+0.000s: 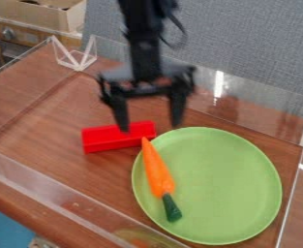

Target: Move the carrot from the green plate to the table

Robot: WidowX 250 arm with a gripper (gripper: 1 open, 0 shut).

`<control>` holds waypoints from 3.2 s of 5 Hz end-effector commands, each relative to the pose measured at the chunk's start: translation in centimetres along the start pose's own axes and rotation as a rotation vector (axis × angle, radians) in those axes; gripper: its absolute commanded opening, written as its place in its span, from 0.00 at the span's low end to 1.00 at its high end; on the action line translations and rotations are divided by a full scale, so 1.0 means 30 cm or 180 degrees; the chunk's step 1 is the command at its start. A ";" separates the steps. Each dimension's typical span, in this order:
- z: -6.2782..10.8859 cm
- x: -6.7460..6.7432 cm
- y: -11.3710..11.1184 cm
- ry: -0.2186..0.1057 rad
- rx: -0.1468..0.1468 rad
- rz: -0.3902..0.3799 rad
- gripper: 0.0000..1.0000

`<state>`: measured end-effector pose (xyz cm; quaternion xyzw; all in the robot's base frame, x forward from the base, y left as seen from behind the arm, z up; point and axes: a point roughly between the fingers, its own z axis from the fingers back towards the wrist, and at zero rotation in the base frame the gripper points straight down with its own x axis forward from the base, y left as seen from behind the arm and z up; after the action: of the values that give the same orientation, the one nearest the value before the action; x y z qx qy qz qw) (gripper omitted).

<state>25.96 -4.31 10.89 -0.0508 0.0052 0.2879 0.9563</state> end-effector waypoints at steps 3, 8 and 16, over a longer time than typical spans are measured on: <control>-0.106 -0.087 -0.038 -0.0144 -0.0311 0.0458 1.00; -0.221 -0.089 0.020 -0.0111 -0.0349 0.0596 0.00; -0.133 0.049 -0.052 -0.0300 -0.0537 0.1312 0.00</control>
<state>27.26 -5.17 5.29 -0.0966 -0.0274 0.4832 0.8698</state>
